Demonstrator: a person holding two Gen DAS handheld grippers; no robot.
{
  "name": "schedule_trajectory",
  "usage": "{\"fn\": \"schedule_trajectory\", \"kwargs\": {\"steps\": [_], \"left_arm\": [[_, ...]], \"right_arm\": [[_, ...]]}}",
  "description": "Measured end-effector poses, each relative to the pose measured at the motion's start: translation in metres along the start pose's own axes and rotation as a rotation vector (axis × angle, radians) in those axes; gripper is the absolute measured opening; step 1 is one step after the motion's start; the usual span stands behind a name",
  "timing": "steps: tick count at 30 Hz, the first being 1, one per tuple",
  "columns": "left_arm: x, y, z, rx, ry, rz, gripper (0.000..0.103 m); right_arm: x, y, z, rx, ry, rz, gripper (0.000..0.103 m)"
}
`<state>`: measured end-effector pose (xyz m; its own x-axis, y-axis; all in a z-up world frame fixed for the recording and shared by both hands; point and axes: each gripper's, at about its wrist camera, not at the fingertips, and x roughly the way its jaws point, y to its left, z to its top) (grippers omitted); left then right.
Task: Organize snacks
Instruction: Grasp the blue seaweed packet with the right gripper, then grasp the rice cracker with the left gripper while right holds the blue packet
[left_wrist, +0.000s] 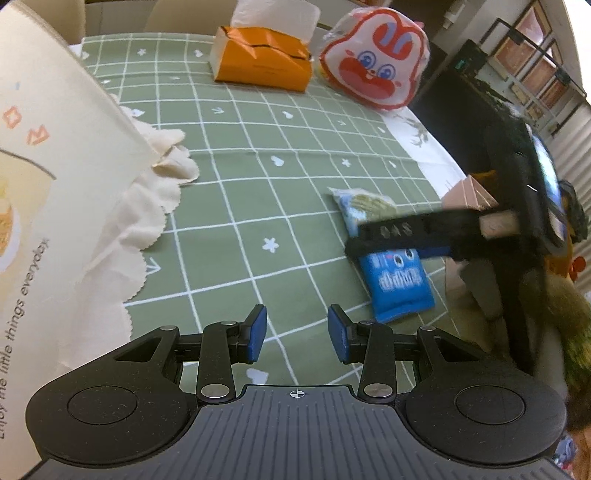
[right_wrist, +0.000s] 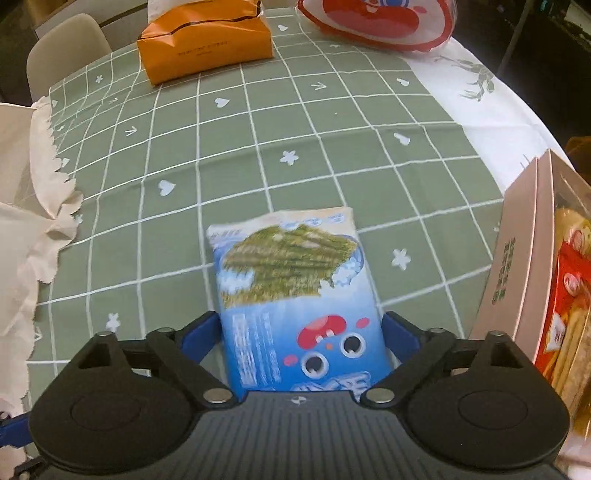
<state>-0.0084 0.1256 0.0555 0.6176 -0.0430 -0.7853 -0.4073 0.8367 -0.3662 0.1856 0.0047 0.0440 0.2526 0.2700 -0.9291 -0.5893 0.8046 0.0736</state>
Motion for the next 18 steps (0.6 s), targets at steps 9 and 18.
{"fn": "schedule_trajectory", "kwargs": {"steps": [9, 18], "left_arm": [[0.006, 0.0, -0.01, -0.017, 0.016, -0.011, 0.041], [0.027, -0.069, -0.039, 0.14, 0.129, -0.163, 0.041]], "right_arm": [[-0.062, -0.015, -0.077, 0.117, -0.007, 0.138, 0.082], [-0.127, -0.109, -0.18, 0.391, -0.142, -0.062, 0.082]]}}
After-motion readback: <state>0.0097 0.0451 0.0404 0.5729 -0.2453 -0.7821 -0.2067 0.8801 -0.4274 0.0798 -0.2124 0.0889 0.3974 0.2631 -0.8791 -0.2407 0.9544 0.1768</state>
